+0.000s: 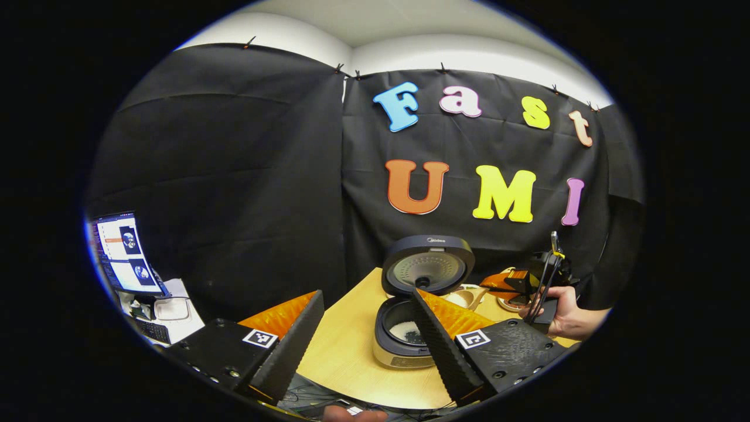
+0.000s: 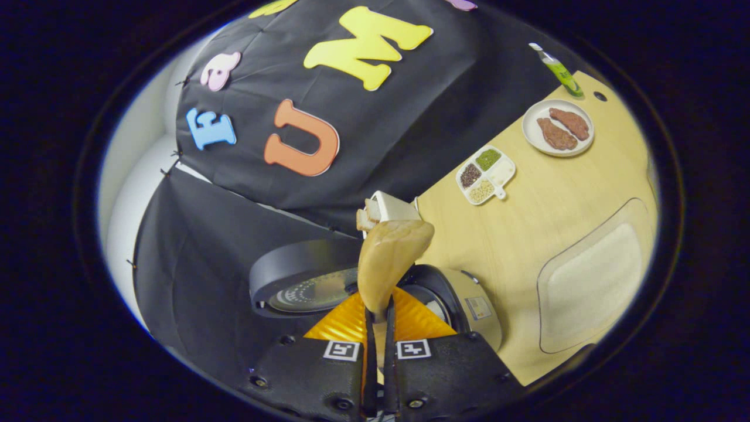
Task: Close the left gripper, press the button to open the rice cooker; take a wooden spoon from the chopstick holder with the right hand, scoop a spoonful of rice and pour it into the rice cooker, then put the wooden spoon back into the chopstick holder.
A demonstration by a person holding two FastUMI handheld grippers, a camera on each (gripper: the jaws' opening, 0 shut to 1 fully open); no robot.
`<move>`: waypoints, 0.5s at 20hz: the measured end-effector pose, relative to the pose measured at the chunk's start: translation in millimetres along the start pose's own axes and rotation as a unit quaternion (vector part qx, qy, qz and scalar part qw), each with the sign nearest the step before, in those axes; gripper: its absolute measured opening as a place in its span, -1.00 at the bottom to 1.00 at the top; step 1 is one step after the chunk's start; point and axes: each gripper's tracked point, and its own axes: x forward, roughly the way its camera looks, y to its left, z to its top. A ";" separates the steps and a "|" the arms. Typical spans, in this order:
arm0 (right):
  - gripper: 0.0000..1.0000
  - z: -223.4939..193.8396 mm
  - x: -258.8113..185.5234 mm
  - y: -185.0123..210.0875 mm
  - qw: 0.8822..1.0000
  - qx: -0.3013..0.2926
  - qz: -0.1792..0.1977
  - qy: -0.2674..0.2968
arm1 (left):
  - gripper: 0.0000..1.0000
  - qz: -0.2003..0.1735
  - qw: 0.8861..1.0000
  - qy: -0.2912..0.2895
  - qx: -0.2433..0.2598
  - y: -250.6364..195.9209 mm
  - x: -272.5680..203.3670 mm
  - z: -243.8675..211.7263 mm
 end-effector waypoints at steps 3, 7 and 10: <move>-0.80 -11.0 15.4 -3.7 0.999 -0.029 -0.022 0.004 | 0.91 0.014 1.000 0.002 -0.008 18.6 1.9 -2.6; -0.80 -19.1 25.6 -4.5 0.997 -0.065 -0.041 -0.001 | 0.89 0.023 1.000 0.001 -0.017 34.5 1.2 -5.5; -0.81 -22.1 27.7 -7.6 0.994 -0.094 -0.058 -0.006 | 0.89 0.023 0.999 0.000 -0.022 39.5 1.7 -7.7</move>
